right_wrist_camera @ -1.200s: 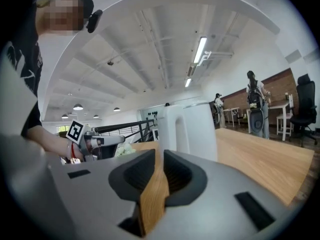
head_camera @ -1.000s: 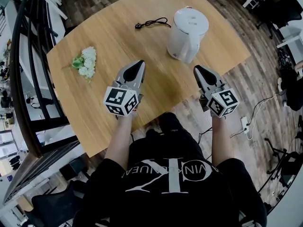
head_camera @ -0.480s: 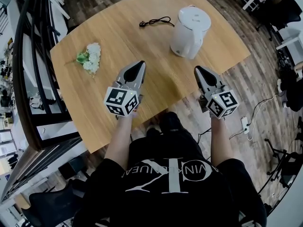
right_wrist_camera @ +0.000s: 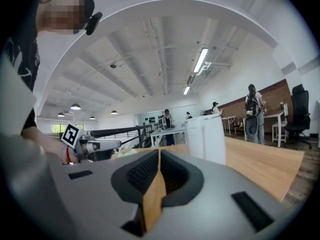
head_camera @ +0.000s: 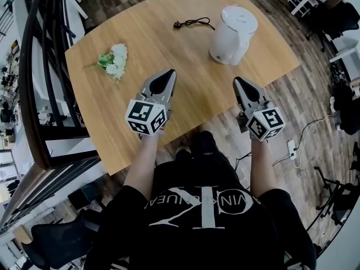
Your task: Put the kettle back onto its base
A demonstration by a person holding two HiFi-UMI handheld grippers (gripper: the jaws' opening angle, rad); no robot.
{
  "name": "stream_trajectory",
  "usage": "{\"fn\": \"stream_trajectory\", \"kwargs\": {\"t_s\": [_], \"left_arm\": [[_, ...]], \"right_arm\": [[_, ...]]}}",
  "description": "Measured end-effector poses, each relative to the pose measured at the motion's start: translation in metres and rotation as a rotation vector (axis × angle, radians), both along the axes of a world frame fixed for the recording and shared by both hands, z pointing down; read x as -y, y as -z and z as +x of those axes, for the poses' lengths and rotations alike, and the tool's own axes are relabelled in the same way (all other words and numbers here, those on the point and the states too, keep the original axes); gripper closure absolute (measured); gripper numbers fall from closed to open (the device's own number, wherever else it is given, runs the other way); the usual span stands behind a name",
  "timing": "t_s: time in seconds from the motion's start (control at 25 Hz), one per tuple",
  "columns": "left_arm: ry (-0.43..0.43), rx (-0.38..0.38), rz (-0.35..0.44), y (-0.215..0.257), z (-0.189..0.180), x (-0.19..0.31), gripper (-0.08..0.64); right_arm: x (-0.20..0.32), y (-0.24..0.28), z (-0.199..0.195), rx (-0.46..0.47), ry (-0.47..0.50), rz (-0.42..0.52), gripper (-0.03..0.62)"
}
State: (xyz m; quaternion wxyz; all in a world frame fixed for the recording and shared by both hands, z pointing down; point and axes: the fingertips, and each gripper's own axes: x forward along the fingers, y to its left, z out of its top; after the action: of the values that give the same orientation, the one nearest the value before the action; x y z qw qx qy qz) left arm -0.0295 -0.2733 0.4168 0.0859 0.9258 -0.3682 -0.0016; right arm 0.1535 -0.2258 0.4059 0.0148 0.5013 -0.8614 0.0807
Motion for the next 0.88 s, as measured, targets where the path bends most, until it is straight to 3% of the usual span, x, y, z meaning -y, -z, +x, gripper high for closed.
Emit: {"fn": "stream_trajectory", "kwargs": {"t_s": [0.88], "left_arm": [[-0.066, 0.001, 0.022, 0.001, -0.022, -0.046, 0.551]], "right_arm": [[-0.053, 0.007, -0.029, 0.033, -0.074, 0.035, 0.574]]}}
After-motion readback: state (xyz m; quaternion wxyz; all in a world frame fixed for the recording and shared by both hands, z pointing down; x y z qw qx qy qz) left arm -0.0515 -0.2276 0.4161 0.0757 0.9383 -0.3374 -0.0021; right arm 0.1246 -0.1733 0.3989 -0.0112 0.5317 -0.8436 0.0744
